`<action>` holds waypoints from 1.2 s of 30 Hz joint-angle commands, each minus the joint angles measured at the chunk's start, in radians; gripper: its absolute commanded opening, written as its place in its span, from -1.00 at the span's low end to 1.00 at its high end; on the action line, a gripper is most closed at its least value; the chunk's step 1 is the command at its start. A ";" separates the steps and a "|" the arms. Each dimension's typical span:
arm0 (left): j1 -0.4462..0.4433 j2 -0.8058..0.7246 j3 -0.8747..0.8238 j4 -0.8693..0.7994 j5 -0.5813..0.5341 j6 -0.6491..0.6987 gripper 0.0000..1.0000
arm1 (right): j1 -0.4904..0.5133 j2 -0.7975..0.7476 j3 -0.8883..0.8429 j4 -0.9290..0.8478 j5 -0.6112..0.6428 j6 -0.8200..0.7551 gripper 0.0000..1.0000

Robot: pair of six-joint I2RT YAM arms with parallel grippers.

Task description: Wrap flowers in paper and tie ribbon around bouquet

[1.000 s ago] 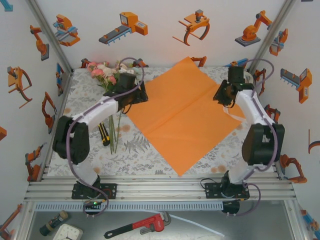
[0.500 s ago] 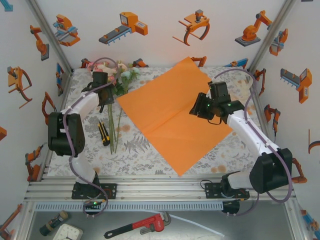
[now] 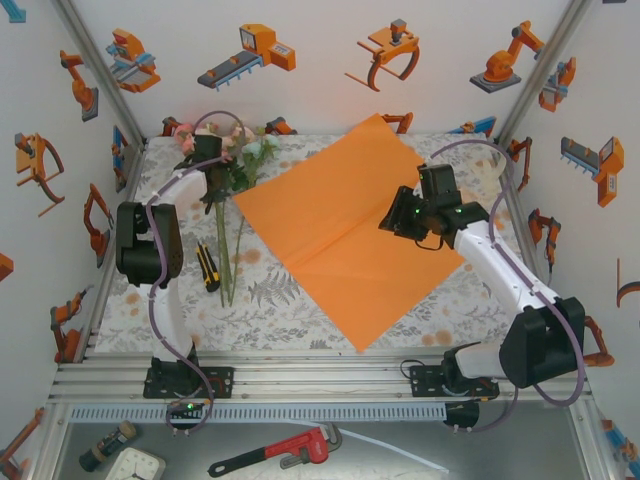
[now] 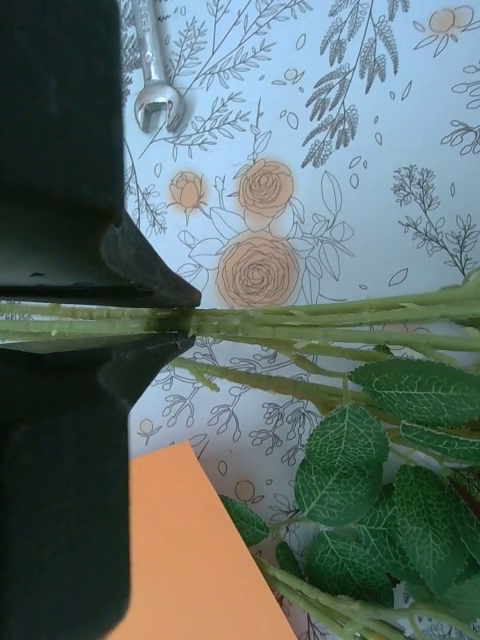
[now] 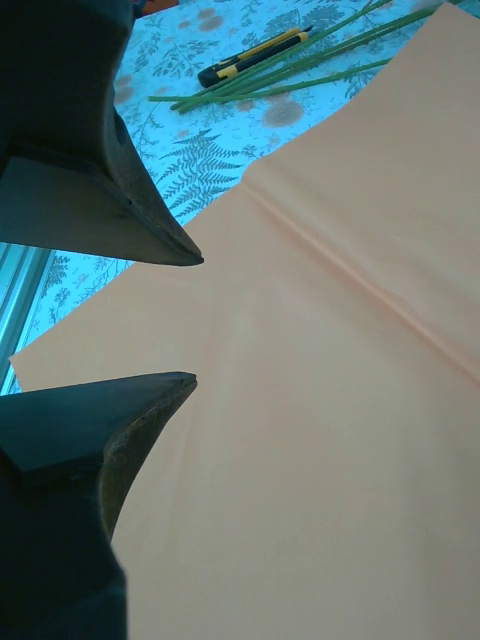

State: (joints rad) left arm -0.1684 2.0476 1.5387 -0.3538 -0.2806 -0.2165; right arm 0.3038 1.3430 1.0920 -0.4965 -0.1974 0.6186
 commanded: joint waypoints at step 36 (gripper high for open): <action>-0.418 0.227 0.791 -0.044 0.250 -0.431 -1.00 | -0.031 -0.217 0.010 -0.295 0.164 0.113 -0.06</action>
State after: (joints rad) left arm -0.5591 2.1647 2.2055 -0.4232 -0.0067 -0.5587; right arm 0.2832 1.1721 1.1248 -0.7181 -0.0654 0.7204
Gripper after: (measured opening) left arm 0.016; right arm 0.464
